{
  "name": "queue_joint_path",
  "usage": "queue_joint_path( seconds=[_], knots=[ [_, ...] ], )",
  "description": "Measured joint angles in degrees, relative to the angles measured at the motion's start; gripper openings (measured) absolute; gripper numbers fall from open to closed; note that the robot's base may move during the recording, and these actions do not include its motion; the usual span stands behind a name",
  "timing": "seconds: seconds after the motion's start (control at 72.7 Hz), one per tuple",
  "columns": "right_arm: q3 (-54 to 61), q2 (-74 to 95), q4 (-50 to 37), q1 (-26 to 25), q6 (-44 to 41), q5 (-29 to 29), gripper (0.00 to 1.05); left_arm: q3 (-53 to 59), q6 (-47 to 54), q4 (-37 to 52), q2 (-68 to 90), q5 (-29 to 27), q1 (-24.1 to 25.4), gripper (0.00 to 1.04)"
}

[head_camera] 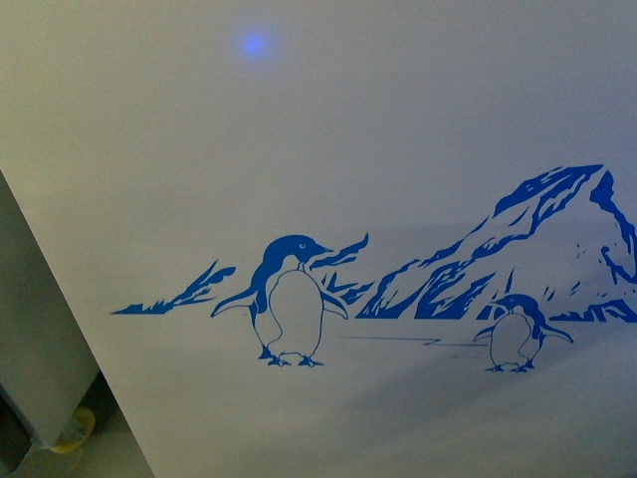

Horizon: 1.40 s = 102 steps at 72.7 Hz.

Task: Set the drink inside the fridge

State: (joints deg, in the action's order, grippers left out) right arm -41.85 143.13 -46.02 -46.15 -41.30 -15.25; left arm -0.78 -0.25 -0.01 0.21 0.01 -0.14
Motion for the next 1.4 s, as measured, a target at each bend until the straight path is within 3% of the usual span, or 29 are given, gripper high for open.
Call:
queue_joint_path(
  seconds=[0.811,1.402],
  knots=[
    [-21.2,21.0,7.9,-3.9,5.1,-2.6,0.98,0.0,0.0,0.0,0.0,0.0,0.0,0.97],
    [-27.6,28.7,5.6,-6.0,2.9,-5.5,0.98,0.0,0.0,0.0,0.0,0.0,0.0,0.97]
  ],
)
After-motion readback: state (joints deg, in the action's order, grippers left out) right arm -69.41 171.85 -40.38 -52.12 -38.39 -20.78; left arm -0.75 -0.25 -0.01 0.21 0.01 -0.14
